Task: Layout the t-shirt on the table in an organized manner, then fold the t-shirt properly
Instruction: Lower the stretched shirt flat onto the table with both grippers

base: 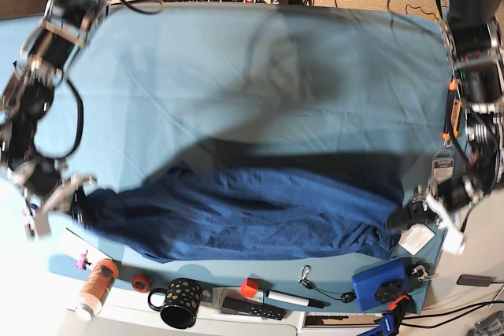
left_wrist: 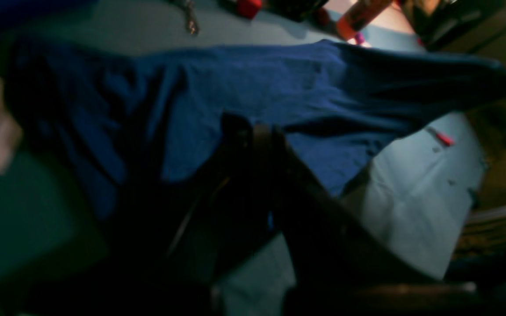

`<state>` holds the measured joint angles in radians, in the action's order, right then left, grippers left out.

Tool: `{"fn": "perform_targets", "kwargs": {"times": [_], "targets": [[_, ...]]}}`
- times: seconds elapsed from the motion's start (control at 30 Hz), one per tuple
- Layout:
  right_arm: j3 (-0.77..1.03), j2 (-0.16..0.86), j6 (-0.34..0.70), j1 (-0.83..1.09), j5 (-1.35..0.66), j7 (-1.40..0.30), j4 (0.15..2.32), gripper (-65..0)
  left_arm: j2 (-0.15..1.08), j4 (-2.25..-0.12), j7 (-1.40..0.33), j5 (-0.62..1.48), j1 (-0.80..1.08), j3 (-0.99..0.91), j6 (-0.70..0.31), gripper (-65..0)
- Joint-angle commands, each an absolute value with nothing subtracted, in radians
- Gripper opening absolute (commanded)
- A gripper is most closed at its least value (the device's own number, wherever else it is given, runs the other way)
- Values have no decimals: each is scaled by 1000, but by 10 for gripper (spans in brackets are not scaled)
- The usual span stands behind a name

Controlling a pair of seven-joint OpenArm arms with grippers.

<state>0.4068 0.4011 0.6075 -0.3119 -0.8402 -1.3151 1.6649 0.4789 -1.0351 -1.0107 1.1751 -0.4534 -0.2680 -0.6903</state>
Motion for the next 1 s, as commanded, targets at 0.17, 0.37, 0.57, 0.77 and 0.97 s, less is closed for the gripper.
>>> {"fn": "perform_targets", "kwargs": {"times": [0.17, 0.37, 0.57, 0.77, 0.97], "targets": [[511, 421, 604, -202, -864, -1292, 1685, -650, 500, -1050, -1015, 1243, -394, -385, -698, -650], [591, 421, 604, -107, -875, -1303, 1685, -650, 502, -1050, -1039, 1272, -326, -422, -698, -650], [604, 421, 593, -33, -875, -1324, 1685, -650, 500, -1050, -1040, 1280, -244, -422, -698, -650], [604, 421, 593, 12, -875, -1334, 1685, -650, 498, -1050, -1040, 1280, -165, -422, -698, -650], [604, 421, 593, 23, -871, -1340, 1685, -650, 487, -1050, -1040, 1289, -88, -422, -698, -650]]}}
